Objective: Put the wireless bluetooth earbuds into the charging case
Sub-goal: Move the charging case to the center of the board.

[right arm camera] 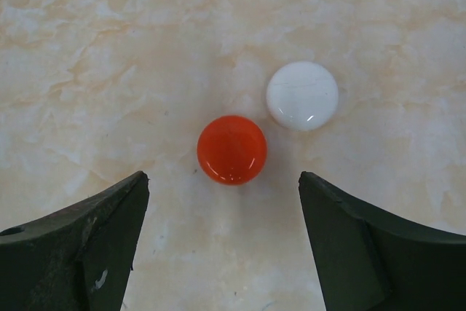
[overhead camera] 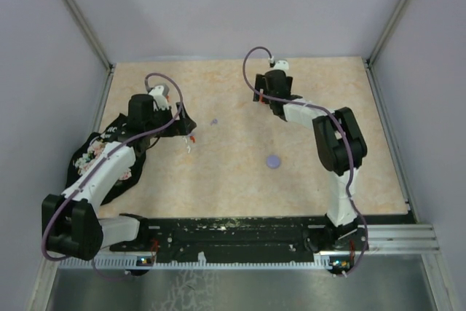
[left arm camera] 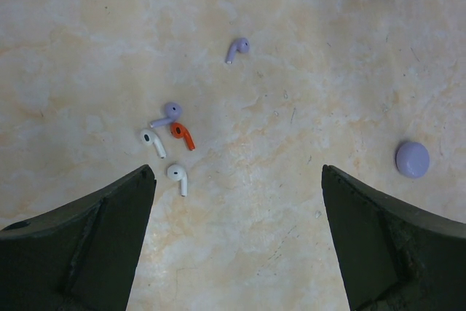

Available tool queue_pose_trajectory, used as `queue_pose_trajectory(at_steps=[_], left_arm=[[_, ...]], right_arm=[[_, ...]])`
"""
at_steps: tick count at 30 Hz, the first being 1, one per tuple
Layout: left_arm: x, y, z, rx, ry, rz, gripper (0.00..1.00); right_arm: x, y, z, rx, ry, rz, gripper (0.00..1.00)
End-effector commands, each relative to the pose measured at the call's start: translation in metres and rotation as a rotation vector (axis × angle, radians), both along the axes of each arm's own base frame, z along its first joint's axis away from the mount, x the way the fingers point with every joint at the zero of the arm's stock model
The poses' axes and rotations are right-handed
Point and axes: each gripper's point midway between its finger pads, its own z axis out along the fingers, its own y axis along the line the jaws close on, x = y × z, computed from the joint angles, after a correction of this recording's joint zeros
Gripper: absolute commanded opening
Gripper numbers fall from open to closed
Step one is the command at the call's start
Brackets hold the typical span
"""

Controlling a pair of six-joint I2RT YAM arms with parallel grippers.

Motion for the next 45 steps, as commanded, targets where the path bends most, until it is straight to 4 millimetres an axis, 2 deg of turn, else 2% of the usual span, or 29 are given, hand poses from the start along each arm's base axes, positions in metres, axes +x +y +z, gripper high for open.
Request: queue_pose_trajectory(at_steps=[1, 9, 16, 19, 21, 25, 28, 36, 38, 41, 45], left_arm=[[0.001, -0.01, 0.001, -0.03, 0.022, -0.057, 1.0], [-0.002, -0.012, -0.009, -0.03, 0.063, -0.073, 1.0], [-0.002, -0.016, -0.01, -0.044, 0.067, -0.092, 1.0], [-0.004, -0.018, -0.007, -0.052, 0.065, -0.1, 1.0], [-0.007, -0.019, -0.007, -0.058, 0.065, -0.108, 1.0], [-0.014, -0.026, -0.005, -0.098, 0.069, -0.14, 0.99], [-0.019, -0.032, -0.003, -0.126, 0.066, -0.168, 0.99], [-0.039, -0.044, -0.003, -0.179, 0.096, -0.246, 0.97], [-0.044, -0.046, -0.005, -0.187, 0.111, -0.258, 0.97], [-0.053, -0.047, -0.008, -0.197, 0.126, -0.266, 0.97], [-0.06, -0.048, -0.011, -0.214, 0.141, -0.263, 0.97]], right_arm=[[0.029, 0.003, 0.009, -0.044, -0.052, -0.129, 0.82], [0.045, 0.011, -0.023, -0.08, 0.018, -0.198, 0.71], [0.039, 0.011, -0.047, -0.117, 0.088, -0.215, 0.63], [0.033, 0.011, -0.056, -0.138, 0.117, -0.198, 0.5], [0.025, 0.012, -0.058, -0.145, 0.131, -0.177, 0.46], [-0.003, 0.024, -0.057, -0.145, 0.152, -0.07, 0.41], [-0.034, 0.042, -0.055, -0.161, 0.169, 0.05, 0.41], [-0.146, 0.079, -0.057, -0.171, 0.255, 0.386, 0.41], [-0.17, 0.087, -0.056, -0.184, 0.266, 0.456, 0.43], [-0.197, 0.094, -0.052, -0.213, 0.274, 0.527, 0.52], [-0.216, 0.093, -0.048, -0.2, 0.295, 0.534, 0.6]])
